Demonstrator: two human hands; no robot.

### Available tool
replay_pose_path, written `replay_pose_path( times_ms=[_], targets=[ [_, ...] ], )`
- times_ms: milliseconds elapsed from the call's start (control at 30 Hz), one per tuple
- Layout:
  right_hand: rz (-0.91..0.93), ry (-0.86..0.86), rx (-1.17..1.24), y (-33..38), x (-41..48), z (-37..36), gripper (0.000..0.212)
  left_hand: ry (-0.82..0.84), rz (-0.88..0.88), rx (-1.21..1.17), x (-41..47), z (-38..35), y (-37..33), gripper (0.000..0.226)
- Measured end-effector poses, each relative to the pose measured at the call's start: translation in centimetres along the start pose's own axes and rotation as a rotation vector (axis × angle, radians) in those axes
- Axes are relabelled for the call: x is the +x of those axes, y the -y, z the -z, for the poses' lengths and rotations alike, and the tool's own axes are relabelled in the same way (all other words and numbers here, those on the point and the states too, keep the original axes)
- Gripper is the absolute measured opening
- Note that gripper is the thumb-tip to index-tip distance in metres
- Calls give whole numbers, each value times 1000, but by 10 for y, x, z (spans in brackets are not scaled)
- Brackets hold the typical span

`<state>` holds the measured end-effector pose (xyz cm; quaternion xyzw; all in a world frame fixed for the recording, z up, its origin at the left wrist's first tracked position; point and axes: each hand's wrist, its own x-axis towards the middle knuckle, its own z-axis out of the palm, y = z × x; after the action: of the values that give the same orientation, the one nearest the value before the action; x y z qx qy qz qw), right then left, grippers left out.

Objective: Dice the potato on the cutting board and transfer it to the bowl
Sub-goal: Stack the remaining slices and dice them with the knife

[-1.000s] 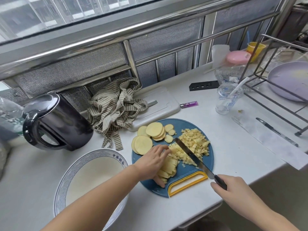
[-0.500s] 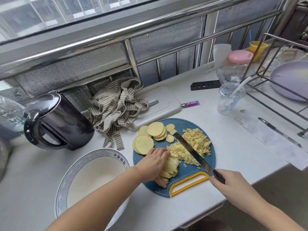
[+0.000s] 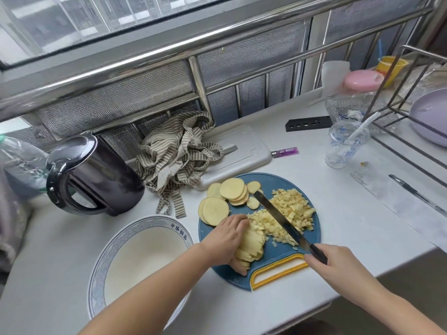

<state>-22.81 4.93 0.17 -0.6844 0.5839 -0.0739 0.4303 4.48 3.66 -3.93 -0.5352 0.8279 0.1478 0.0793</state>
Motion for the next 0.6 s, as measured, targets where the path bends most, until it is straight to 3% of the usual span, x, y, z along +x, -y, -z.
replay_pose_path(
  times_ms=[300,600],
  targets=[
    [7,31,16,1,9,6,35,-25,-49,61,-2,1,-1,86],
    [13,52,16,1,11,6,35,-27,-77,89,1,-1,2,91]
  ],
)
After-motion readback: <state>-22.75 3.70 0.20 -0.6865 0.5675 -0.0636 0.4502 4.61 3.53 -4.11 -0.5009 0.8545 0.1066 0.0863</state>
